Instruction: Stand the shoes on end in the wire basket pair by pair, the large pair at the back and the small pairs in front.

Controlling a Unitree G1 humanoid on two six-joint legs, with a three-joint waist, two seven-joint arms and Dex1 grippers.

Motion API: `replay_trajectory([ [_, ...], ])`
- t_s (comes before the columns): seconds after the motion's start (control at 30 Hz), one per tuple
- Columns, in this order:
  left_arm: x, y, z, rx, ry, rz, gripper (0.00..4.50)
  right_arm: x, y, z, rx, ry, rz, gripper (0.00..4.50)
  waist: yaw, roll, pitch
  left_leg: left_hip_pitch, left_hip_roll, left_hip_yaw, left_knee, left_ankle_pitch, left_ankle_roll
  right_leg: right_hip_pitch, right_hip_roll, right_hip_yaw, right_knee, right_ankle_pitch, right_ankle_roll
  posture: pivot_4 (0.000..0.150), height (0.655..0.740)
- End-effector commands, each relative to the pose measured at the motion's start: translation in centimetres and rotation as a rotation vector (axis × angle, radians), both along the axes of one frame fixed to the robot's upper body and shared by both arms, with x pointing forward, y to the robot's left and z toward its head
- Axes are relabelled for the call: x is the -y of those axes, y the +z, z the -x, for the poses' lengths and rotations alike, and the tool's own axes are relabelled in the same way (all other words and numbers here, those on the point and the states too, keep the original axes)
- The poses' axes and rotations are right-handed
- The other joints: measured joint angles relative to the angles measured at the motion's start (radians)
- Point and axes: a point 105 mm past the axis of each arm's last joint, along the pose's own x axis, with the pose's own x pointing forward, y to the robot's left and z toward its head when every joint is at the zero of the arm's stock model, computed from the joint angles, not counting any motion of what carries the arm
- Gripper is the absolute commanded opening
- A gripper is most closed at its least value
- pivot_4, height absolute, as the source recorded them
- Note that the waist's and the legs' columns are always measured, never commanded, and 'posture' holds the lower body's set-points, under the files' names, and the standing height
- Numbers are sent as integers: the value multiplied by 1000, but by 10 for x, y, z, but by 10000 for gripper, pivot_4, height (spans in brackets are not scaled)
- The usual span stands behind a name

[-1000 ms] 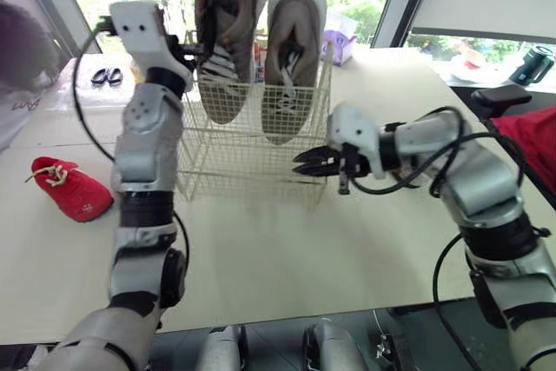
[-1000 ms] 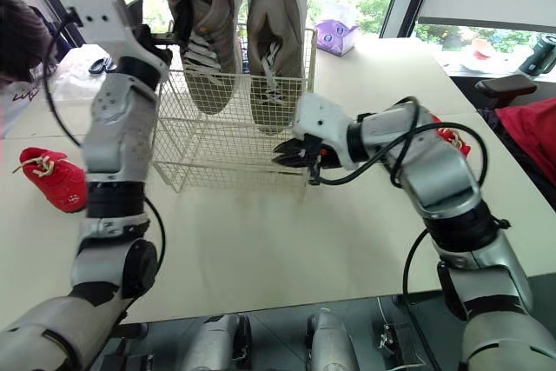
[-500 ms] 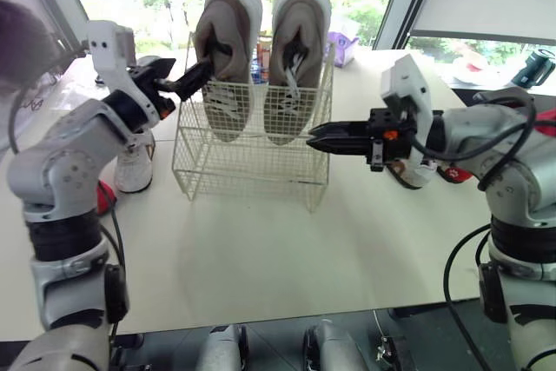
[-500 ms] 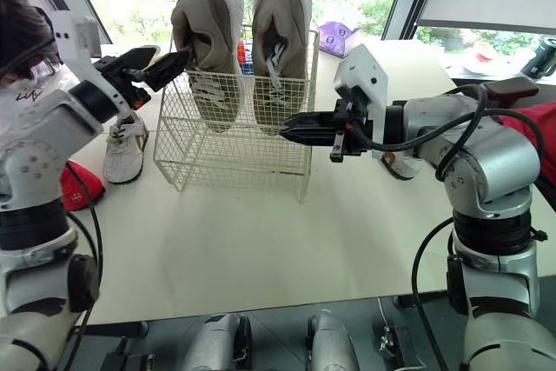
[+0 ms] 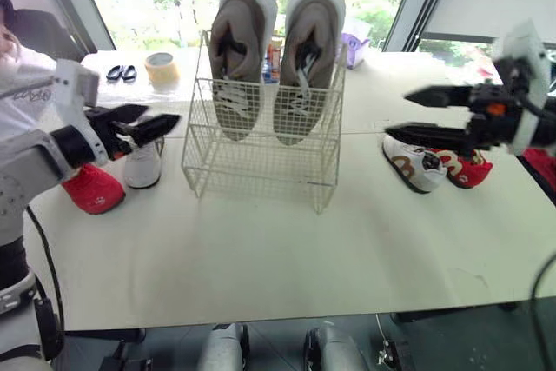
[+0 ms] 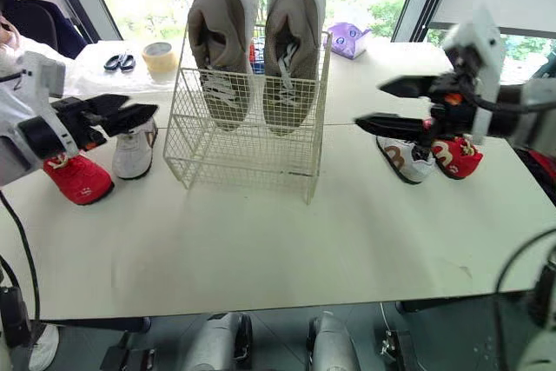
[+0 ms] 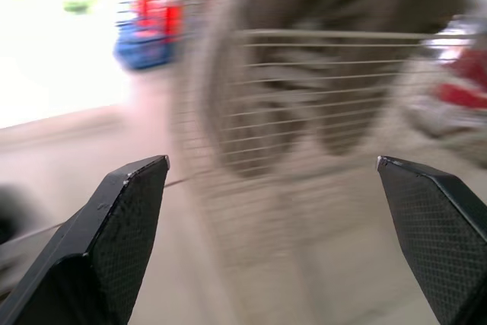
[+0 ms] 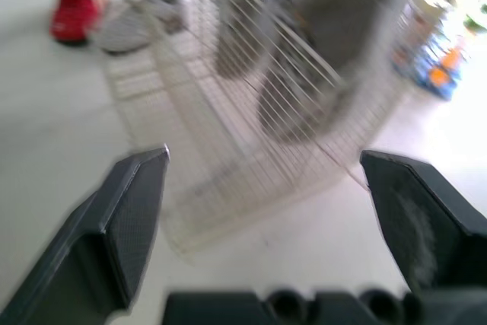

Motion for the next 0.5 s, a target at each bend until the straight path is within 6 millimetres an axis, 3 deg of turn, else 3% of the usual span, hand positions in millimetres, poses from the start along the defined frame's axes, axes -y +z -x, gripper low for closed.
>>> replay_trajectory([
  [0.03, 32, 9, 42, 21, -290, 60, 45000, 35, -6, -8, 95, -181, -13, 44431, -2, 1, 0, 0, 0, 0, 0, 1, -2, 1, 0, 0, -1, 0, 0, 1500, 6938],
  [0.17, 46, -3, 64, -47, -443, 122, 45000, 54, -36, -2, 151, -333, -108, 44431, -2, 4, 2, 8, 1, 0, -4, 4, -7, 5, 2, 0, 1, 0, 0, 1500, 6938],
  [0.33, 72, -31, 86, -163, -619, 113, 45000, 64, -97, 19, 79, -492, -199, 44431, 5, 6, 1, 15, 1, 0, -6, 4, -8, 11, 2, 0, -1, 0, 0, 1500, 6938],
  [0.5, 91, -56, 97, -197, -674, 22, 45000, 80, -129, 15, 32, -597, -201, 44431, 0, 9, 1, 16, 1, 0, -6, 0, 0, 14, 2, 1, -5, 0, -1, 1500, 6938],
])
